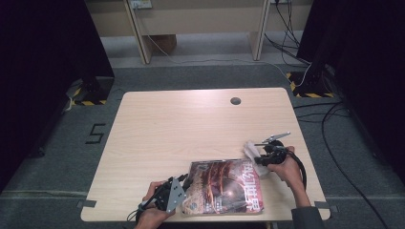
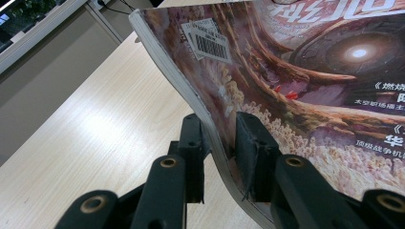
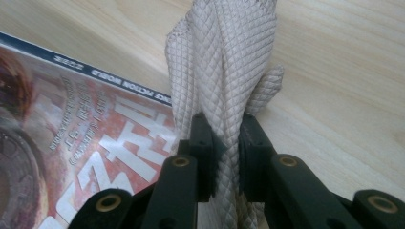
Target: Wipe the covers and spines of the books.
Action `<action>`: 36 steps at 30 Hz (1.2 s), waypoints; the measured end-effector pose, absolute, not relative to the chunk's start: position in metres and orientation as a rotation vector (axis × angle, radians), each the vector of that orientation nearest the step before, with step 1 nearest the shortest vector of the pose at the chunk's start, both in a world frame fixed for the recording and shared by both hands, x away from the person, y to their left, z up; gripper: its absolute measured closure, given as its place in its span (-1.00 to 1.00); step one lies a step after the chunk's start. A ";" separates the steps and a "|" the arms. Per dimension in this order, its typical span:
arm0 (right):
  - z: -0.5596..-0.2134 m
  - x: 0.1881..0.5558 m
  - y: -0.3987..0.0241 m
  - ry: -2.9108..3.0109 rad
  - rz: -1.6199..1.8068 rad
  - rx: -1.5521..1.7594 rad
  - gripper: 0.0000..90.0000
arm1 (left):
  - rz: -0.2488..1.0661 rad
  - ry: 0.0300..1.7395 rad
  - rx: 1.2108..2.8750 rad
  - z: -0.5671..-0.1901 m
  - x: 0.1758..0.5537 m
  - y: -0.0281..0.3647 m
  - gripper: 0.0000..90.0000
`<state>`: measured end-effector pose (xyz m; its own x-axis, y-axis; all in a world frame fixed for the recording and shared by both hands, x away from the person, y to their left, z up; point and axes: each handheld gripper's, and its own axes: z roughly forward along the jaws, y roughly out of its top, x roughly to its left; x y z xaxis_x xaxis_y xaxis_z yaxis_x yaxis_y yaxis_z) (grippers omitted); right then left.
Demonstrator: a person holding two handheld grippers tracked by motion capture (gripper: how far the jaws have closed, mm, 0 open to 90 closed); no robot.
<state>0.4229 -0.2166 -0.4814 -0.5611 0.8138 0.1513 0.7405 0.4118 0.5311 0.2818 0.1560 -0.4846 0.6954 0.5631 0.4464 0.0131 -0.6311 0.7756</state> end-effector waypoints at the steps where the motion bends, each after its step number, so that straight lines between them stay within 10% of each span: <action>1: -0.481 0.423 -0.218 2.528 0.849 1.404 0.76 | 0.888 0.439 2.113 -0.485 0.282 0.156 0.63; 31: -0.474 0.410 -0.277 2.370 0.693 1.511 0.75 | 0.879 0.447 2.111 -0.484 0.283 0.157 0.63; 36: -0.479 0.412 -0.279 2.346 0.684 1.547 0.49 | 0.877 0.449 2.112 -0.485 0.283 0.157 0.62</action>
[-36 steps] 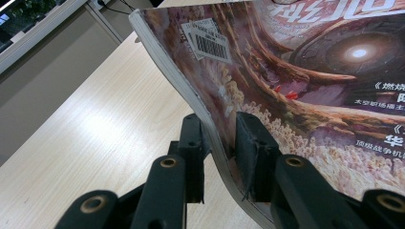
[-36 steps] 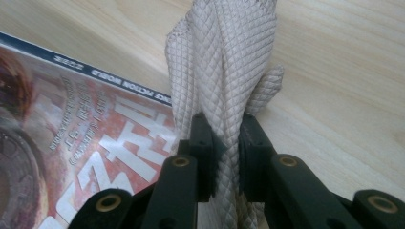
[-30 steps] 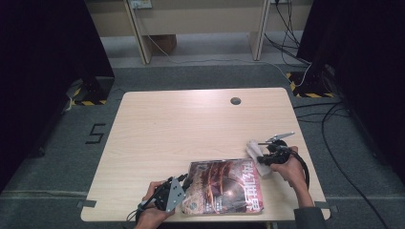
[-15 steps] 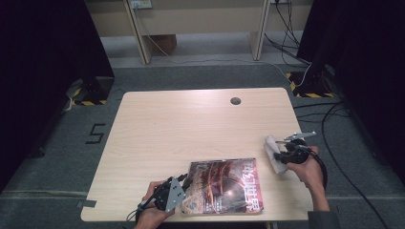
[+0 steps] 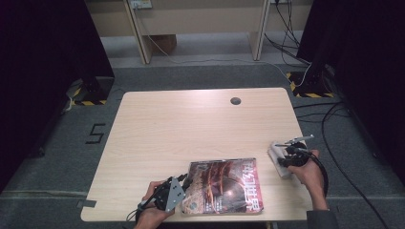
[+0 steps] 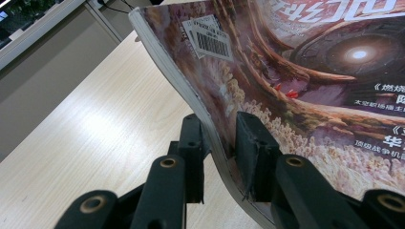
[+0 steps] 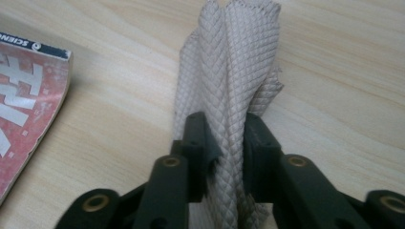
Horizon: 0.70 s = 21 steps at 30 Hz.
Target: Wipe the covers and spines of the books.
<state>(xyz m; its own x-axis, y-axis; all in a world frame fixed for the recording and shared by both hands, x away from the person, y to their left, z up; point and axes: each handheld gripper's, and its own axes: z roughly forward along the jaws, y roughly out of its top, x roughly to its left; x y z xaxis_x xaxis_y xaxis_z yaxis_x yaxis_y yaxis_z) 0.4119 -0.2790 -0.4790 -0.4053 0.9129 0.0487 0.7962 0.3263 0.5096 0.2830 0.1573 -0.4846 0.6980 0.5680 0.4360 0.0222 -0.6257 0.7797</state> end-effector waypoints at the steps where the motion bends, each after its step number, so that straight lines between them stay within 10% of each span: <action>1: -0.477 0.412 -0.280 2.327 0.694 1.561 0.39 | 0.876 0.452 2.112 -0.485 0.283 0.157 0.62; 21: -0.438 0.400 -0.201 2.416 1.149 1.160 -0.04 | 0.866 0.456 2.120 -0.486 0.285 0.158 0.61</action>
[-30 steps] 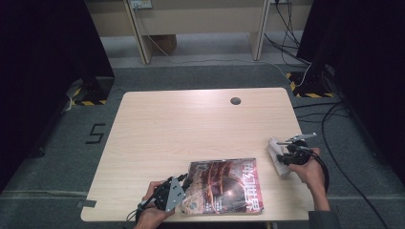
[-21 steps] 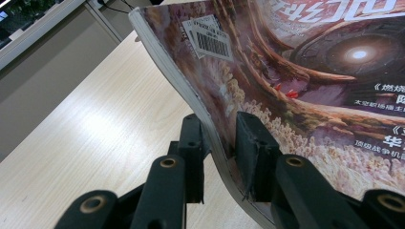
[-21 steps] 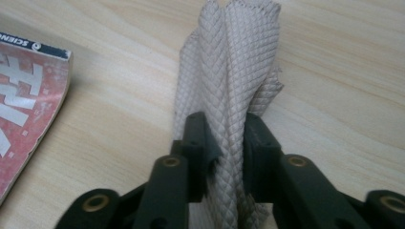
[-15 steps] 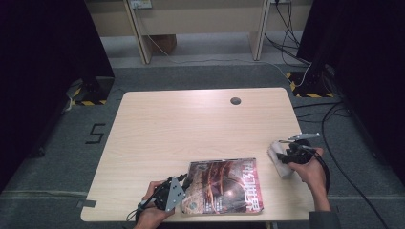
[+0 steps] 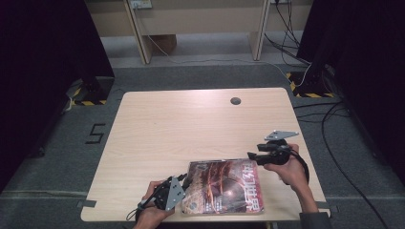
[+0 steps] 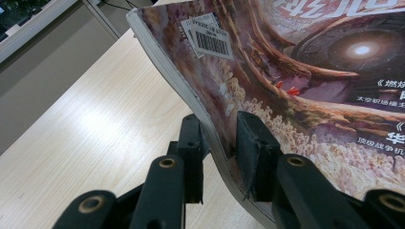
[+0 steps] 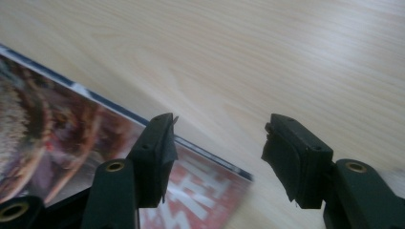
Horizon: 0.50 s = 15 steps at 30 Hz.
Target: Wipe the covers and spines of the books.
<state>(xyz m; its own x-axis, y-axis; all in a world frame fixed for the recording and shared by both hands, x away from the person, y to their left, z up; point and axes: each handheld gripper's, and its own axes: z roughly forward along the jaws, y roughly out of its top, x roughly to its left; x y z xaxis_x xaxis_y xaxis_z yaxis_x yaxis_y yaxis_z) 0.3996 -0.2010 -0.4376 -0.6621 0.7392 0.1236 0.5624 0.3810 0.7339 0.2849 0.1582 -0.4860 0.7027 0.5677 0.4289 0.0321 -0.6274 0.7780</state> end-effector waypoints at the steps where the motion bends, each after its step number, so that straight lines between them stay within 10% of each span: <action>1: -0.438 0.399 -0.196 2.430 1.147 1.143 -0.06 | 0.866 0.457 2.120 -0.486 0.285 0.158 0.61; 15: -0.447 0.393 -0.131 2.614 1.177 0.950 -0.24 | 0.873 0.448 2.120 -0.486 0.285 0.158 0.61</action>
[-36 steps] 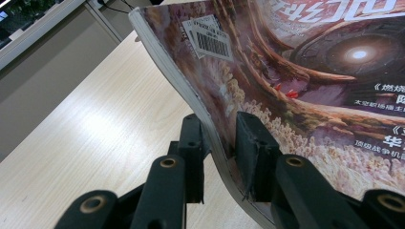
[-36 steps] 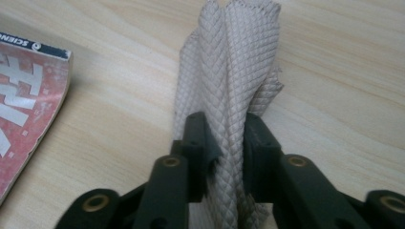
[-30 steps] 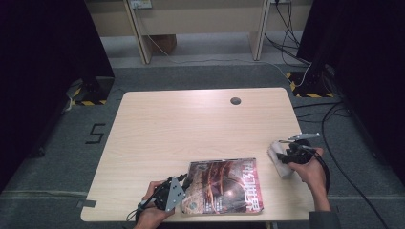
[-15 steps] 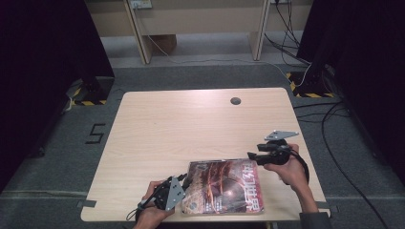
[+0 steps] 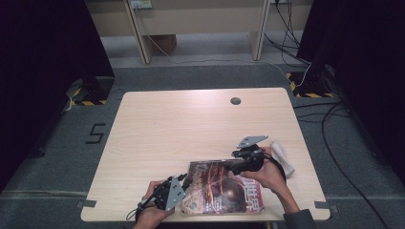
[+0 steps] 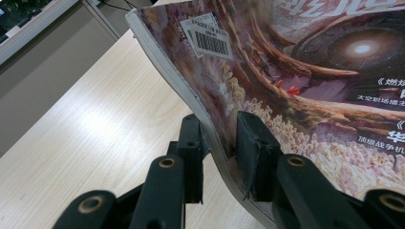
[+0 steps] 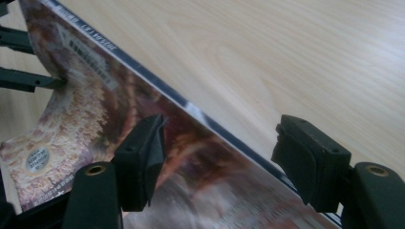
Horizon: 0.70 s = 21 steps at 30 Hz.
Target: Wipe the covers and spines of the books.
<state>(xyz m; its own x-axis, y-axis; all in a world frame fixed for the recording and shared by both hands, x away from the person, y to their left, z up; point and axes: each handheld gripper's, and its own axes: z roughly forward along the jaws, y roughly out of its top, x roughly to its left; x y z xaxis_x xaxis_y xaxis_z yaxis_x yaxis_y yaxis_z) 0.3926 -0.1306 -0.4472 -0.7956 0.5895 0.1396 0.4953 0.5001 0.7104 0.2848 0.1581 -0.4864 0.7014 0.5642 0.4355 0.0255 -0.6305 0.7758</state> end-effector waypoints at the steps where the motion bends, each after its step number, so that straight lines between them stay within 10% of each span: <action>1: -0.449 0.392 -0.126 2.631 1.173 0.942 -0.26 | 0.874 0.445 2.120 -0.486 0.285 0.158 0.61; 10: -0.454 0.395 -0.105 2.708 1.082 0.849 -0.38 | 0.912 0.411 2.140 -0.487 0.284 0.156 0.60; 21: -0.448 0.390 -0.118 2.755 0.972 0.667 0.24 | 0.943 0.432 2.156 -0.491 0.296 0.155 0.60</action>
<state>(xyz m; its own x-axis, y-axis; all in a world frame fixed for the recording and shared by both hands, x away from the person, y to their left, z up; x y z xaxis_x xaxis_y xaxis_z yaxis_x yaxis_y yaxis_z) 0.3900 -0.1182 -0.4478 -0.8911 0.4537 0.0108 0.3601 0.6925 0.6251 0.2960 0.1546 -0.4907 0.6744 0.5503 0.4923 0.0134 -0.6758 0.7370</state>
